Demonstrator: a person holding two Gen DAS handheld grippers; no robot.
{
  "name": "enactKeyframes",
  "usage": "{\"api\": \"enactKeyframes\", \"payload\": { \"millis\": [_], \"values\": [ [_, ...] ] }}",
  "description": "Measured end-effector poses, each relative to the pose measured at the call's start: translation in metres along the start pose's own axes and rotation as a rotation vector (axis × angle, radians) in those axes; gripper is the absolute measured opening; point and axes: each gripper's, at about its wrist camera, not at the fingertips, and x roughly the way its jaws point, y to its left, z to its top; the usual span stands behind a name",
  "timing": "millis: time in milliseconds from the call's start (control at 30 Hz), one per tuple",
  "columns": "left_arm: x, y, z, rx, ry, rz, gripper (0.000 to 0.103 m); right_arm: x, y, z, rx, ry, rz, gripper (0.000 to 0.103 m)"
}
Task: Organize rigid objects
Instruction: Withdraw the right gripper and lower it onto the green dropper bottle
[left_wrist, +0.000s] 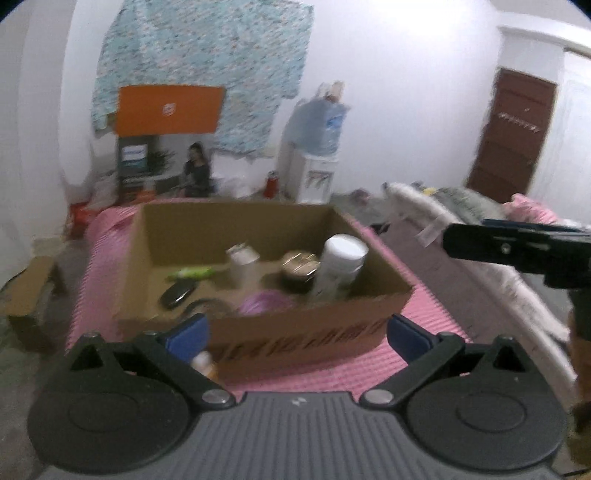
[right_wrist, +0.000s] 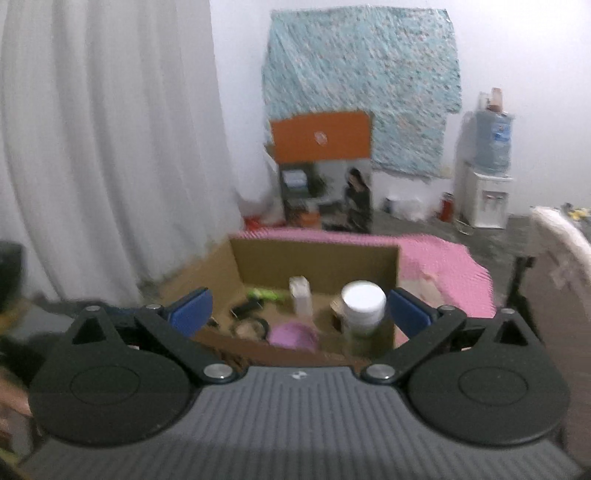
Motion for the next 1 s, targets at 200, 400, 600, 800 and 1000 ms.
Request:
{"api": "enactKeyframes", "payload": {
  "millis": [200, 400, 600, 800, 1000],
  "values": [
    [-0.011, 0.028, -0.021, -0.065, 0.038, 0.048, 0.103, 0.007, 0.034, -0.027, -0.062, 0.044, -0.135, 0.102],
    [-0.011, 0.048, -0.041, -0.12, 0.083, 0.05, 0.103, 0.019, 0.054, -0.05, -0.097, 0.07, -0.132, 0.102],
    [-0.001, 0.062, -0.057, -0.127, 0.074, 0.034, 0.103, 0.04, 0.044, -0.065, 0.083, 0.117, 0.11, 0.102],
    [0.015, 0.07, -0.069, -0.09, 0.044, 0.064, 0.103, 0.082, 0.043, -0.074, 0.246, 0.211, 0.228, 0.102],
    [0.032, 0.068, -0.069, -0.017, 0.065, 0.09, 0.103, 0.124, 0.041, -0.083, 0.34, 0.303, 0.309, 0.102]
  ]
}}
